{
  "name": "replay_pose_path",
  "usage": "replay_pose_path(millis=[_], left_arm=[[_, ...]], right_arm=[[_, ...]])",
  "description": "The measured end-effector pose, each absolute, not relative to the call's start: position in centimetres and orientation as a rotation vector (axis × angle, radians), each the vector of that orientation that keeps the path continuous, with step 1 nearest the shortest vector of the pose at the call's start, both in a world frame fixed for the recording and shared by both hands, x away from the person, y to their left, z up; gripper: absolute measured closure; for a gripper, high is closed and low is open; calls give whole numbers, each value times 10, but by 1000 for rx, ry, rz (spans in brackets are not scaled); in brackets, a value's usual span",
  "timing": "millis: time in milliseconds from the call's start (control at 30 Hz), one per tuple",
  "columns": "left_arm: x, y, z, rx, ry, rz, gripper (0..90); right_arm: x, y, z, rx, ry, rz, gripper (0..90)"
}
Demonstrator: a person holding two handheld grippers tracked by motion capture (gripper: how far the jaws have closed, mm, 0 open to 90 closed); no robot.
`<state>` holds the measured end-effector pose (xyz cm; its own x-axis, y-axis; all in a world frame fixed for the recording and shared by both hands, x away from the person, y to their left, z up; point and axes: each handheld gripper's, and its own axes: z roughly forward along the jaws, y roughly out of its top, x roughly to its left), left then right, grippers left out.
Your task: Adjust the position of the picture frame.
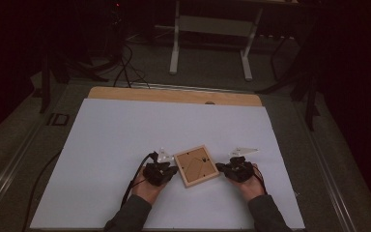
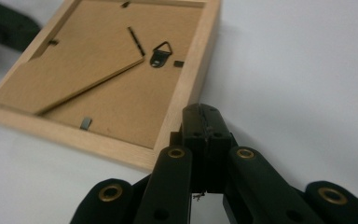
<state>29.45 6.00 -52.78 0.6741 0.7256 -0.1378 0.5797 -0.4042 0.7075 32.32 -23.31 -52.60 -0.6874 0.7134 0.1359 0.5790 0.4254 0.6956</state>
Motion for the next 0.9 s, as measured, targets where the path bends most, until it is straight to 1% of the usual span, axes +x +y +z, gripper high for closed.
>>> replay_pose_path(millis=[133, 200, 567, 900], left_arm=[[305, 70, -529, 2092, 1044, 251, 897], [307, 76, -531, 2100, 1064, 249, 893], [285, 100, -529, 2109, 1059, 227, 896], [288, 114, -529, 2105, 1083, 241, 896]], right_arm=[[322, -226, -526, 1119, 2511, 1105, 900], [321, -221, -526, 1105, 2523, 1114, 899], [318, -194, -527, 1045, 2562, 1134, 899], [316, -181, -528, 1031, 2574, 1153, 899]])
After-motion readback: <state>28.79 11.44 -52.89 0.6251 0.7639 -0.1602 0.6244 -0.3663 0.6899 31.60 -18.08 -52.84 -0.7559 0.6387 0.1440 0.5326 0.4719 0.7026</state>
